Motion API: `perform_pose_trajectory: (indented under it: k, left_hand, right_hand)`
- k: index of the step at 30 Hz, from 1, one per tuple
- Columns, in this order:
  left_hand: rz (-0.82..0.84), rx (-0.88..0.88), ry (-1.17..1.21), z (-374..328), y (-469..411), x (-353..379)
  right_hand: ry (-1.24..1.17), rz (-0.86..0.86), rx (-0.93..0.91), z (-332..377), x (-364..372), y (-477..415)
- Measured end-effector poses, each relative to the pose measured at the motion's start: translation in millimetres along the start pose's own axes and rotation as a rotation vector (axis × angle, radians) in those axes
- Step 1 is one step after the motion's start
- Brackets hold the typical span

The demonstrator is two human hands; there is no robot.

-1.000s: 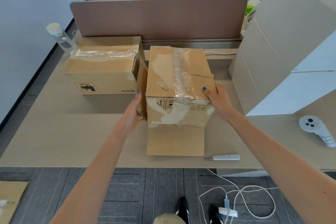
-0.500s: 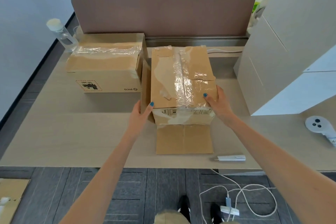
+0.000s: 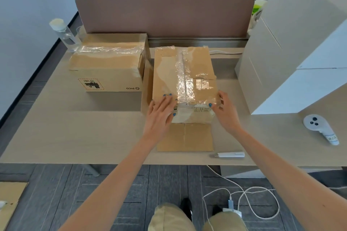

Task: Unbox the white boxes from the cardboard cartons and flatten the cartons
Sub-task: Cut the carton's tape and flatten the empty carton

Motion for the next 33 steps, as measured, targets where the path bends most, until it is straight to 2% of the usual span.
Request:
perform_pose_trajectory:
  k: [3,8,15,20,26,33]
  left_hand:
    - [0.001,0.069,-0.049,-21,7,8]
    - [-0.004,0.011,-0.095,-34,15,18]
    - [-0.030,-0.010,-0.125,-35,23,30]
    - [-0.055,-0.009,-0.174,-36,26,34]
    - [-0.085,0.008,-0.218,-37,25,34]
    - [-0.108,-0.030,-0.169,-39,2,17]
  right_hand:
    - [-0.018,0.004,-0.040,-12,-6,16]
    - [0.068,0.108,-0.071,-47,-6,46]
    - [0.630,0.435,-0.217,-93,-12,81]
    - [0.817,0.487,-0.403,-109,-14,97]
    - [0.800,0.405,-0.482,-124,-12,103]
    - [0.562,0.352,-0.375,-85,-24,101]
Point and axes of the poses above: each hand's wrist, its own y-axis away from the middle knuckle, its own x-axis out of the palm, z = x × y, the point moved 5 cm from there along -y, towards the middle knuckle, and after that the axes turned 15 degrees about -z, right-handed, at the moved point
